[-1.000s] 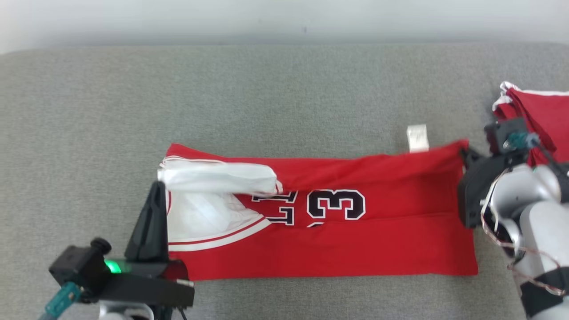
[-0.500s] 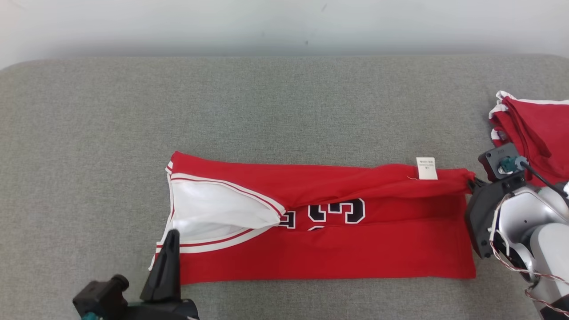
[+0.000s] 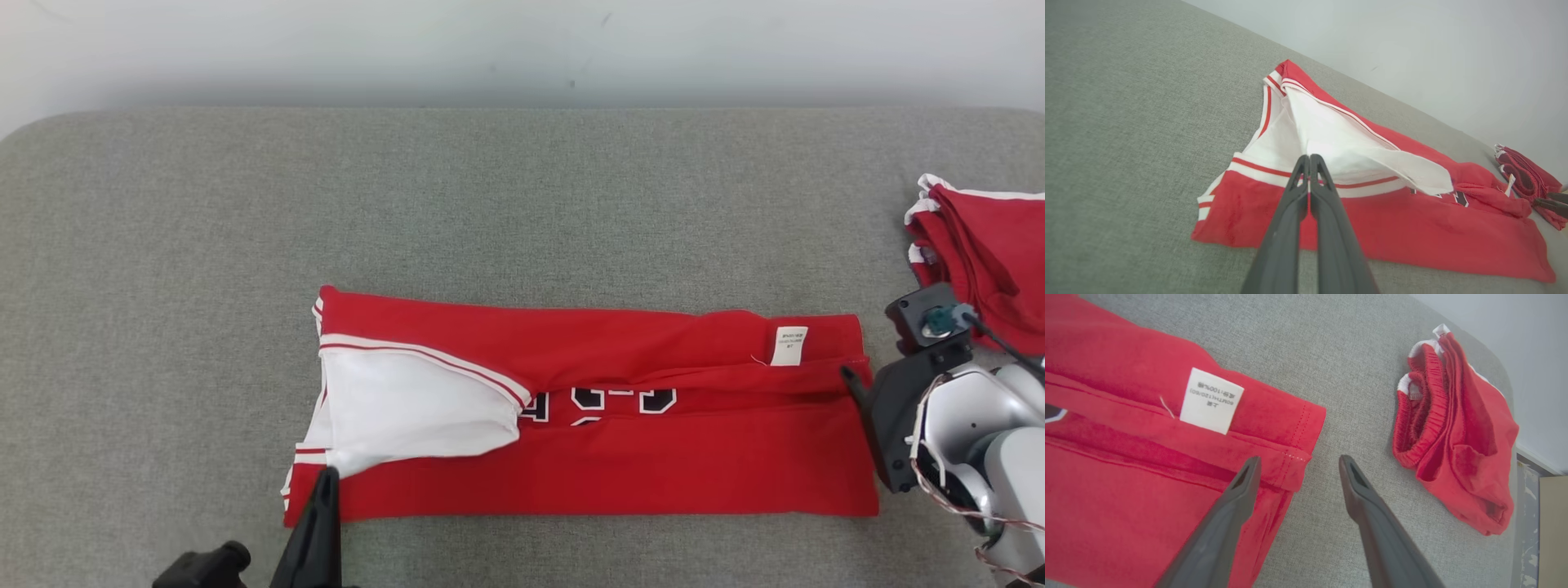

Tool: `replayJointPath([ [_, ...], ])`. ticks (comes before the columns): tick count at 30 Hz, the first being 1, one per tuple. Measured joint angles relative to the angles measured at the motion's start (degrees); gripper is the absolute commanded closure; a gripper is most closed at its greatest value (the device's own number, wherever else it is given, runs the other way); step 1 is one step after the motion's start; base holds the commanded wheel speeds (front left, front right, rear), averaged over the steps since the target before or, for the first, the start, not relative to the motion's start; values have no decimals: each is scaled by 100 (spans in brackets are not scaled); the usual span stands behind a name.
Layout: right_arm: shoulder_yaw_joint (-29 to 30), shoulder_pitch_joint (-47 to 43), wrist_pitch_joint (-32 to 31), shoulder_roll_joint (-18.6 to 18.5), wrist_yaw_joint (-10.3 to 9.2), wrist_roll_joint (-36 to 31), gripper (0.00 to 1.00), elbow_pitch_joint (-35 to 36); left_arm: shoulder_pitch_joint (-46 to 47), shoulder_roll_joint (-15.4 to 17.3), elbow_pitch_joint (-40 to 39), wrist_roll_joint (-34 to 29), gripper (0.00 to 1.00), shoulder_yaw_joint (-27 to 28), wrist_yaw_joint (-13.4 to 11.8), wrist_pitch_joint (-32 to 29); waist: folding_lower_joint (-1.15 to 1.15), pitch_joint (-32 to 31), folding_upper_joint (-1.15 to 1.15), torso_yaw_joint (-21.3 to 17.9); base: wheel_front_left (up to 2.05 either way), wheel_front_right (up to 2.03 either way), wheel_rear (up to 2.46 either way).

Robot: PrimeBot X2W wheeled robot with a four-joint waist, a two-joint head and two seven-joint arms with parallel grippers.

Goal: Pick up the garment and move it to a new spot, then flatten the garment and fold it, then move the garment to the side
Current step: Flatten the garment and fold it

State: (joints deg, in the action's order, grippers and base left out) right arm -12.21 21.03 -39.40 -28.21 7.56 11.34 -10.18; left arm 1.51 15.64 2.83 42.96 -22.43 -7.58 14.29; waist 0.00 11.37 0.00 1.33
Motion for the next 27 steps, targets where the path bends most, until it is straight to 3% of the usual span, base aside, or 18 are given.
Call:
replayJointPath([
  [9,539,-205,32,133,0,2,0,410,-43,-5,225,11,100,0,-8,1,0,-53,0,17,0,0,0],
  [14,1051,-517,190,446,0,-35,0,745,-52,7,425,-20,98,-41,-24,2,0,-98,1,33,0,0,0],
  [15,1210,-609,259,545,0,-40,0,816,-52,7,478,-40,30,-65,-24,3,0,-110,1,40,0,0,0],
  [16,1357,-704,336,675,0,-51,0,913,-52,9,536,-73,0,-89,-29,8,0,-125,1,47,0,0,0],
  [23,2230,-1330,999,1694,0,-18,0,1451,-51,57,728,-249,0,-79,-70,26,0,-268,1,70,0,0,0],
  [27,2591,-1567,1435,2230,0,81,0,1543,-64,143,584,-521,0,196,-108,58,0,-358,1,60,0,0,0],
])
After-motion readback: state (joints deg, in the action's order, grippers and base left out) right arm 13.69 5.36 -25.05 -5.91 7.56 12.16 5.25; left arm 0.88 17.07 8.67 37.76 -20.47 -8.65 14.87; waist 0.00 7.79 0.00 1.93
